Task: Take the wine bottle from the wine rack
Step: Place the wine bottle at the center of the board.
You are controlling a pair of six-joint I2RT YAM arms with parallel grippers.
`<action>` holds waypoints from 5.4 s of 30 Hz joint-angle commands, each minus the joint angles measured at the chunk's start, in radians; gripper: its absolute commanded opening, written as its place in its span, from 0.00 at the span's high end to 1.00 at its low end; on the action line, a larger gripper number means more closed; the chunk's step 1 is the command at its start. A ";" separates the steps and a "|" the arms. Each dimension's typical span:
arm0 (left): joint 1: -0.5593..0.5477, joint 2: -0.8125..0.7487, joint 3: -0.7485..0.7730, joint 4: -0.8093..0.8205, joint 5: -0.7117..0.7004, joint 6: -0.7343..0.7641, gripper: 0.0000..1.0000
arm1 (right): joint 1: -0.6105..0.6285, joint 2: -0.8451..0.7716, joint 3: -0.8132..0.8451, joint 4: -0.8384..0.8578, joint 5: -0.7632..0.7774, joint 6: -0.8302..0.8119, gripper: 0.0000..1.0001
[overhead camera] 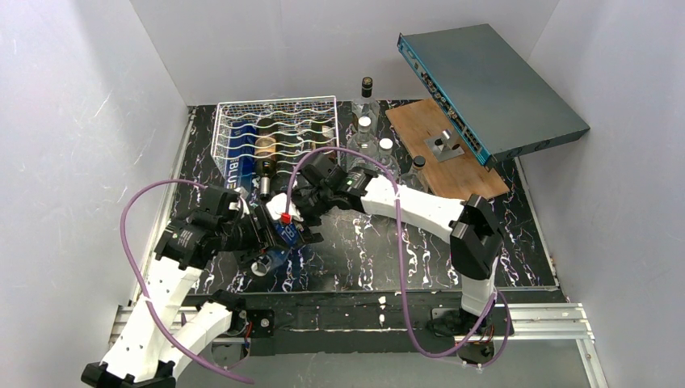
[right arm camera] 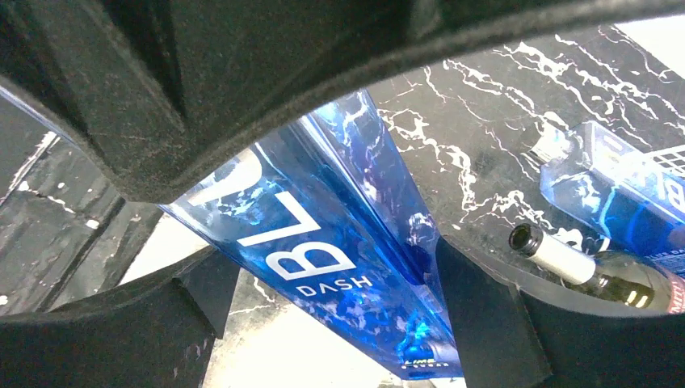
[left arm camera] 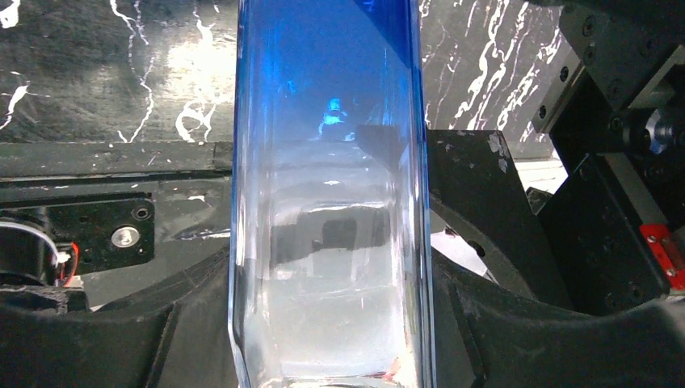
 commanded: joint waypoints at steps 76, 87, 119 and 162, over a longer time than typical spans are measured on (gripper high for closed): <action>0.001 -0.311 -0.324 1.100 0.319 0.415 0.02 | -0.353 -0.466 -0.689 0.727 -0.296 0.682 0.99; -0.030 -0.205 -0.384 1.171 0.414 0.542 0.02 | -0.401 -0.483 -0.697 0.738 -0.395 0.718 0.98; -0.277 -0.036 -0.528 1.553 0.180 0.634 0.02 | -0.403 -0.493 -0.723 0.865 -0.605 0.812 0.95; -0.309 0.051 -0.437 1.697 0.205 0.489 0.08 | -0.366 -0.472 -0.741 0.850 -0.630 0.768 0.93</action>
